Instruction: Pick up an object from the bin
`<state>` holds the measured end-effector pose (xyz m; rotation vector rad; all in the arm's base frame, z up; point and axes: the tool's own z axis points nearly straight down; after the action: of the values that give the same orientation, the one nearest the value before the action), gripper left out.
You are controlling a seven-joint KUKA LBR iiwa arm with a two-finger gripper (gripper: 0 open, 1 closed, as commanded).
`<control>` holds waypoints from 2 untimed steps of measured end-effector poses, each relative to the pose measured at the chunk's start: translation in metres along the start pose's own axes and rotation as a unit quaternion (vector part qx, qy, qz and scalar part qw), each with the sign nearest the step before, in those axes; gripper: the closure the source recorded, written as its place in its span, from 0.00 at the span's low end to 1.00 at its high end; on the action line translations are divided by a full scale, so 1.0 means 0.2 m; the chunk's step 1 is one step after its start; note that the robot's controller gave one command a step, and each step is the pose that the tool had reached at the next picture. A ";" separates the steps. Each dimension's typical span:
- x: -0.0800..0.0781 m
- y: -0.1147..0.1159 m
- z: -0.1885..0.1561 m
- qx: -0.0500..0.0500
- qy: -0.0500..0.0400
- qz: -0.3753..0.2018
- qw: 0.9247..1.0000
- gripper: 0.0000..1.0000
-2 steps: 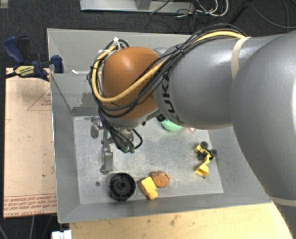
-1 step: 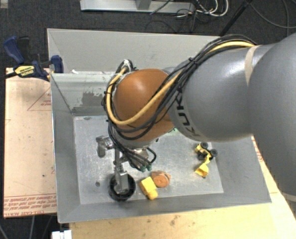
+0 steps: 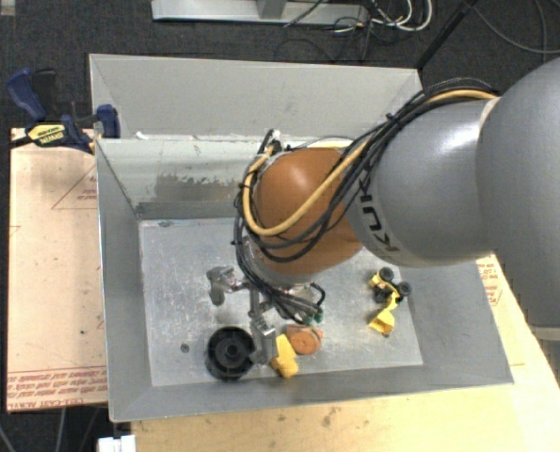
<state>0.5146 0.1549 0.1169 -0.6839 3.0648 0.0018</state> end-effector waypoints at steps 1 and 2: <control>0.09 0.07 0.20 0.000 0.000 -0.045 0.999 0.00; 0.11 0.09 0.24 0.000 0.000 -0.039 0.999 1.00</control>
Offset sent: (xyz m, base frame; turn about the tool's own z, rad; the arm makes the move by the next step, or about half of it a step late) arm -0.0282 0.0056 -0.0469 -0.0789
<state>0.4868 0.1610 0.0697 -0.8020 3.0361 0.0030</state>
